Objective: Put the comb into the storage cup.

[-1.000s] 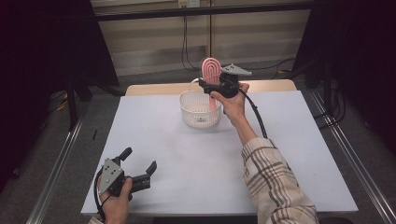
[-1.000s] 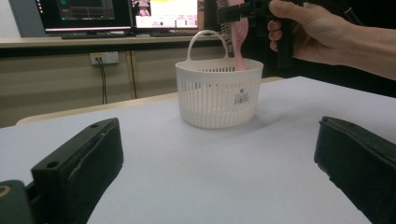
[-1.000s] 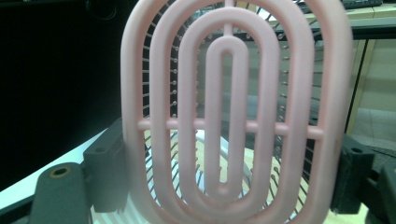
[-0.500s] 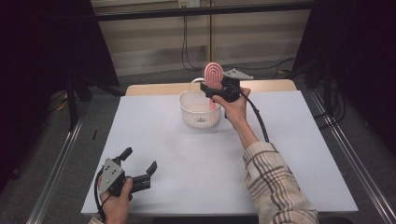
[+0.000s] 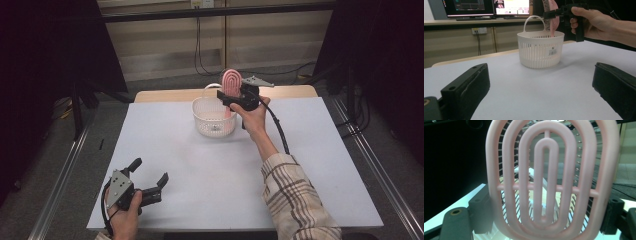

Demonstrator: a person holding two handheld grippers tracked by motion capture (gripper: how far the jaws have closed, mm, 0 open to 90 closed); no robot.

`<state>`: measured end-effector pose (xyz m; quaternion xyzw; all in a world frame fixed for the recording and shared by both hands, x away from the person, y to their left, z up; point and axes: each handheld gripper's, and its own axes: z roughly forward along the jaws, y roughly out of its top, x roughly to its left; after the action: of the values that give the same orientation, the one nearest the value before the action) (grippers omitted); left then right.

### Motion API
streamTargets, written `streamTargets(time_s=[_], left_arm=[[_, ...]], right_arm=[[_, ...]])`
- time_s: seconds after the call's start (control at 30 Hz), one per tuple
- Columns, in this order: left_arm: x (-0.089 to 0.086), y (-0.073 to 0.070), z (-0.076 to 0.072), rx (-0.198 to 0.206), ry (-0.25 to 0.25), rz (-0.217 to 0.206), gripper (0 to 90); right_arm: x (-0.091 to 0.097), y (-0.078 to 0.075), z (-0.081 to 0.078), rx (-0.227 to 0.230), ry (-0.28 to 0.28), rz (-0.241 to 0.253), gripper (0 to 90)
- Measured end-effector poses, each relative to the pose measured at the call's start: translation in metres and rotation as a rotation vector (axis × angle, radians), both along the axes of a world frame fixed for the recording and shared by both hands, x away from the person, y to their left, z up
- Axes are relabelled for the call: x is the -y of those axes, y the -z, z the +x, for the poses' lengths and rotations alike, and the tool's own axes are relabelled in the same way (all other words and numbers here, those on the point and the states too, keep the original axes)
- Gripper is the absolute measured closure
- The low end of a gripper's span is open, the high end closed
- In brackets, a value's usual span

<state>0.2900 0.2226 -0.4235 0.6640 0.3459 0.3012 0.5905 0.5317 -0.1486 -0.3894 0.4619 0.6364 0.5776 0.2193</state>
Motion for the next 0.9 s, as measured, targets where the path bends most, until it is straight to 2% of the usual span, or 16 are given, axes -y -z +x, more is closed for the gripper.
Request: streamTargets(time_s=[0.3, 0.73, 0.9], left_arm=[[0.0, 0.0, 0.0, -0.001, 0.005, 0.004, 1.1], [0.0, 0.0, 0.0, -0.001, 0.006, 0.008, 1.1], [0.0, 0.0, 0.0, -0.001, 0.006, 0.006, 1.1]], right_arm=[[0.004, 0.002, 0.006, -0.014, 0.014, 0.024, 19.4], [0.002, -0.003, 0.012, -0.019, 0.015, -0.036, 18.0], [0.003, -0.003, 0.013, -0.021, 0.019, -0.027, 17.9]])
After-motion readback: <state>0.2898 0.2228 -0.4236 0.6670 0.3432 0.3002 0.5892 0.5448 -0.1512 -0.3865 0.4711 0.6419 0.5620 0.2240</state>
